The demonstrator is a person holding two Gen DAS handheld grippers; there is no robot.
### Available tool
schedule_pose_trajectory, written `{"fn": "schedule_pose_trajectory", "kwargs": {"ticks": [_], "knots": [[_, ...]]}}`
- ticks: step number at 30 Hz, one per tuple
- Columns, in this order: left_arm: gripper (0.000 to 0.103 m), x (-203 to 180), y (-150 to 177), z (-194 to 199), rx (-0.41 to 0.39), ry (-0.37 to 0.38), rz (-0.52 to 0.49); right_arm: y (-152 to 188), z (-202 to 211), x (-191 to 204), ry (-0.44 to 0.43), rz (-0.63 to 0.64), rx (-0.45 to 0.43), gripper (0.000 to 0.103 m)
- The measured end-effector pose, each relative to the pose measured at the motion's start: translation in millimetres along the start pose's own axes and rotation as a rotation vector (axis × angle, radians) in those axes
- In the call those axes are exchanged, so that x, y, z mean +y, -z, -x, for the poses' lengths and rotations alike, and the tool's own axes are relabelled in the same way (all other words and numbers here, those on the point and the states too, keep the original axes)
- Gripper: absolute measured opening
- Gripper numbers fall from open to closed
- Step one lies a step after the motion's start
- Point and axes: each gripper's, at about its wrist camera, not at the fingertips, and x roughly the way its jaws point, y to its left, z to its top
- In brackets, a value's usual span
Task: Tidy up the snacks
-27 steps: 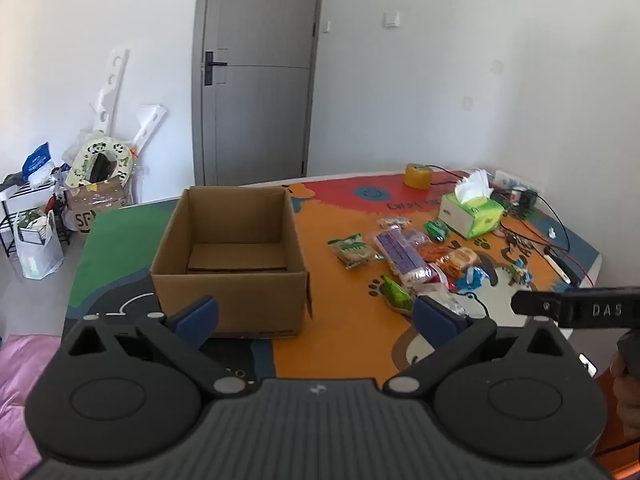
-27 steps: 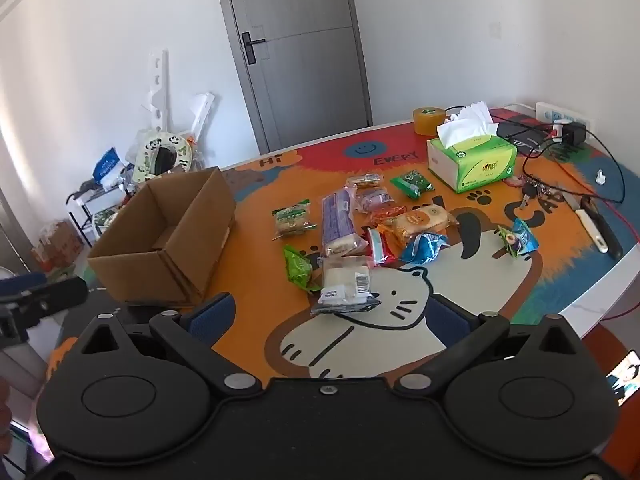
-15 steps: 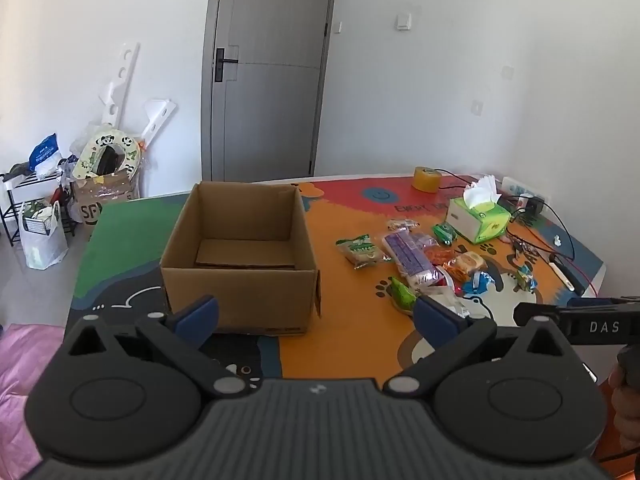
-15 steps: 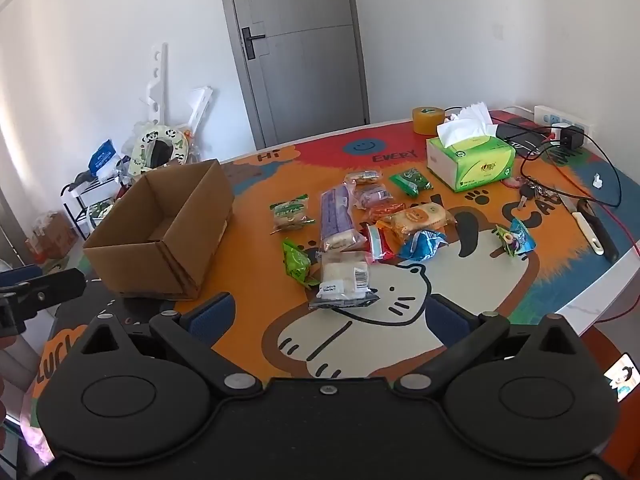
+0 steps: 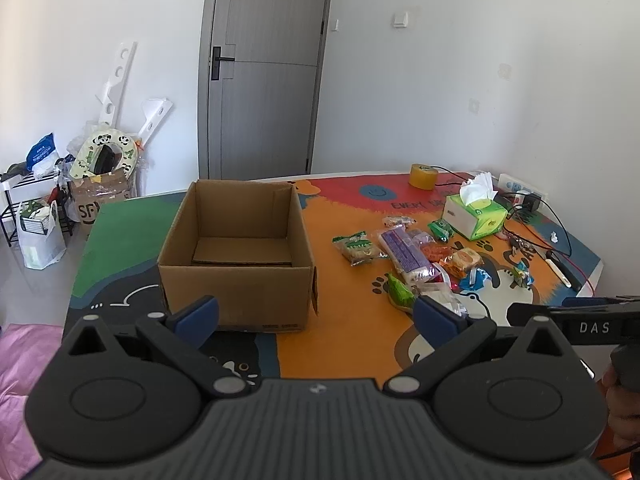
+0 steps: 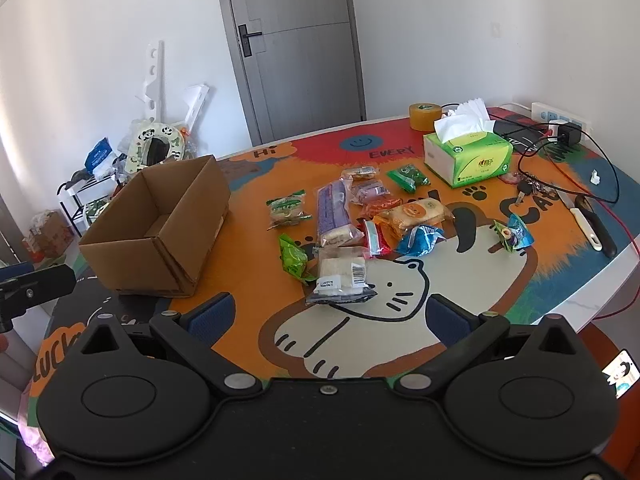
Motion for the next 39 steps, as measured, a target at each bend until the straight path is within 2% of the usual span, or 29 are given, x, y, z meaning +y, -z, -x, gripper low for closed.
{"fn": "schedule_pose_trajectory", "kwargs": {"ticks": [16, 39], "knots": [[0.103, 0.8, -0.4, 1.6, -0.001, 0.000, 0.001, -0.2, -1.3, 0.1, 0.056, 0.016, 0.004, 0.103], [0.103, 5.6, 4.2, 0.0, 0.003, -0.004, 0.010, -0.8, 4.0, 2.7, 0.045, 0.035, -0.009, 0.103]]}}
